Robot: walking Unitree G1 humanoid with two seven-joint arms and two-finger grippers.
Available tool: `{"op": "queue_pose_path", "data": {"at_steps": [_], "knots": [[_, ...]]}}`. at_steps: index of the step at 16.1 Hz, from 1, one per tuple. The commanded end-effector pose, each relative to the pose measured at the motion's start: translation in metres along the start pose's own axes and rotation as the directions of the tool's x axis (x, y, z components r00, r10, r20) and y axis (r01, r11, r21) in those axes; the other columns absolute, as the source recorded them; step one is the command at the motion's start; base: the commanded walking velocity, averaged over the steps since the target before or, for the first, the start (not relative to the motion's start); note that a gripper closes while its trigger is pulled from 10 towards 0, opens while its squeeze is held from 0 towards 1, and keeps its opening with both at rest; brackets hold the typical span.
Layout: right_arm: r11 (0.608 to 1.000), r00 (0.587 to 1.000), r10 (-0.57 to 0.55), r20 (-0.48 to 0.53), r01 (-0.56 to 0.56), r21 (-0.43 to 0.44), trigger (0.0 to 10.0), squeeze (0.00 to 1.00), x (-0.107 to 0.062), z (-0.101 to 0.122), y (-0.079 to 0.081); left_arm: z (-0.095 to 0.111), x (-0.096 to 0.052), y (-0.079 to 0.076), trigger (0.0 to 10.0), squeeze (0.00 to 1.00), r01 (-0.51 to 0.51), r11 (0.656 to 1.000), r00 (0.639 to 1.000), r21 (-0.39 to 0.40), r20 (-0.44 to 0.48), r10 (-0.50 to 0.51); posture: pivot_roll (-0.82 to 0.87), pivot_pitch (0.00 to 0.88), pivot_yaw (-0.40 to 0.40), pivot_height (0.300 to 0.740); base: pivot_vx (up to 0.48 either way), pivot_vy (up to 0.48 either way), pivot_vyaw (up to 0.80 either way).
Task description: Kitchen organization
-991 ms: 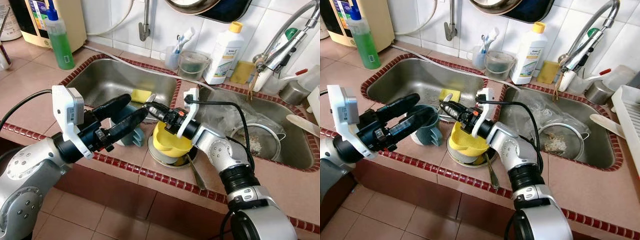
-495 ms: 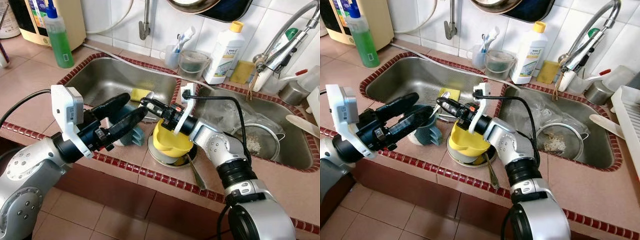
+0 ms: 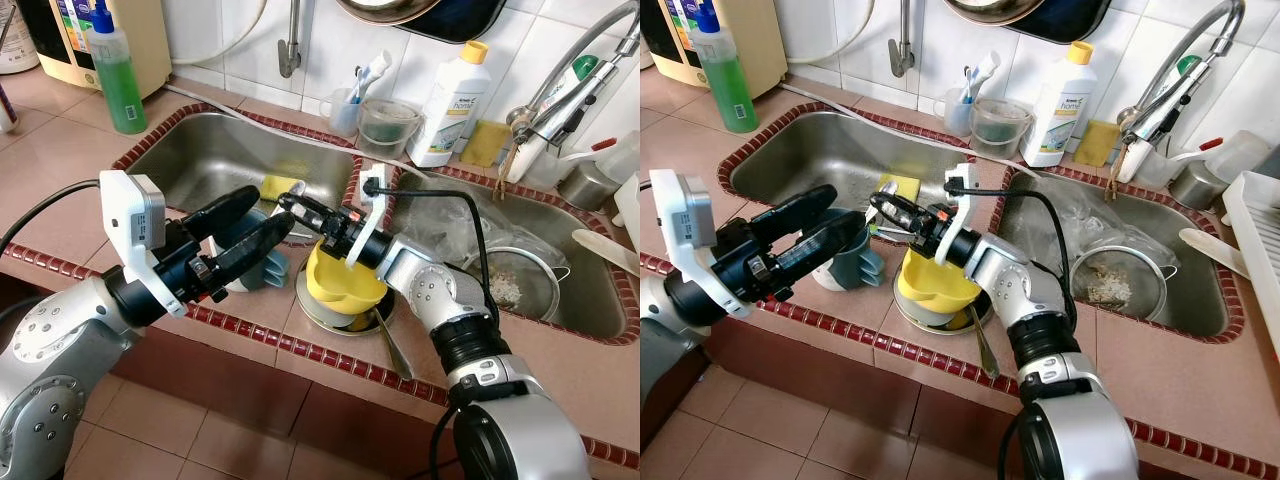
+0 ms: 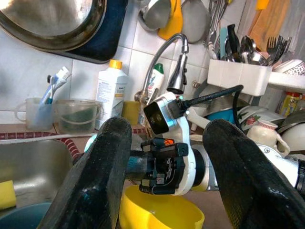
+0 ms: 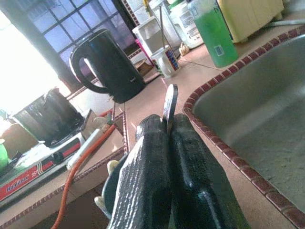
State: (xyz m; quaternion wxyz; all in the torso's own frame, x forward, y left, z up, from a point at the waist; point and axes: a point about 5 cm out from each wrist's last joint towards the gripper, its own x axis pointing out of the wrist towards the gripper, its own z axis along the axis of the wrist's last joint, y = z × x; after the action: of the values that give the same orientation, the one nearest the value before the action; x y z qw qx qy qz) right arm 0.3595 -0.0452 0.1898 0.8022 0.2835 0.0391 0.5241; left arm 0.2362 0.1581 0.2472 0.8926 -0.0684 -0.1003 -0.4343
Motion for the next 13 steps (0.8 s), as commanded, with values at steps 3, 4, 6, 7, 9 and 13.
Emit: {"op": "queue_pose_path", "data": {"at_steps": [3, 4, 6, 7, 9, 13], "knots": [[0.999, 0.999, 0.026, 0.039, -0.025, -0.032, 10.0, 0.00, 0.000, 0.019, 0.002, 0.003, 0.001, -0.005, 10.0, 0.00, 0.018, 1.000, 1.000, 0.016, 0.009, -0.018, 0.01, 0.096, -0.146, 0.740, 0.000, 0.000, 0.00], [0.998, 0.999, 0.029, 0.044, -0.027, -0.050, 10.0, 0.00, 0.001, 0.023, 0.003, 0.003, 0.001, -0.004, 10.0, 0.00, 0.018, 1.000, 1.000, 0.017, 0.009, -0.018, 0.01, 0.094, -0.145, 0.740, 0.000, 0.000, 0.00], [0.996, 0.998, 0.040, 0.055, -0.035, -0.078, 10.0, 0.00, 0.001, 0.036, 0.005, 0.003, 0.002, -0.004, 10.0, 0.00, 0.020, 1.000, 1.000, 0.018, 0.010, -0.020, 0.01, 0.088, -0.144, 0.740, 0.000, 0.000, 0.00], [0.995, 0.998, 0.045, 0.051, -0.040, -0.093, 10.0, 0.00, 0.001, 0.040, 0.006, 0.003, 0.002, -0.004, 10.0, 0.00, 0.021, 1.000, 1.000, 0.019, 0.012, -0.021, 0.01, 0.088, -0.144, 0.740, 0.000, 0.000, 0.00], [0.991, 0.995, 0.073, 0.061, -0.065, -0.116, 10.0, 0.00, 0.002, 0.051, 0.011, 0.003, 0.003, -0.004, 10.0, 0.00, 0.025, 1.000, 1.000, 0.019, 0.014, -0.025, 0.00, 0.072, -0.144, 0.740, 0.000, 0.000, 0.00], [0.983, 0.987, 0.122, 0.104, -0.105, -0.152, 10.0, 0.00, 0.002, 0.074, 0.018, 0.002, 0.005, -0.003, 10.0, 0.00, 0.029, 0.999, 0.999, 0.020, 0.020, -0.029, 0.00, 0.056, -0.144, 0.740, 0.000, 0.000, 0.00]]}}
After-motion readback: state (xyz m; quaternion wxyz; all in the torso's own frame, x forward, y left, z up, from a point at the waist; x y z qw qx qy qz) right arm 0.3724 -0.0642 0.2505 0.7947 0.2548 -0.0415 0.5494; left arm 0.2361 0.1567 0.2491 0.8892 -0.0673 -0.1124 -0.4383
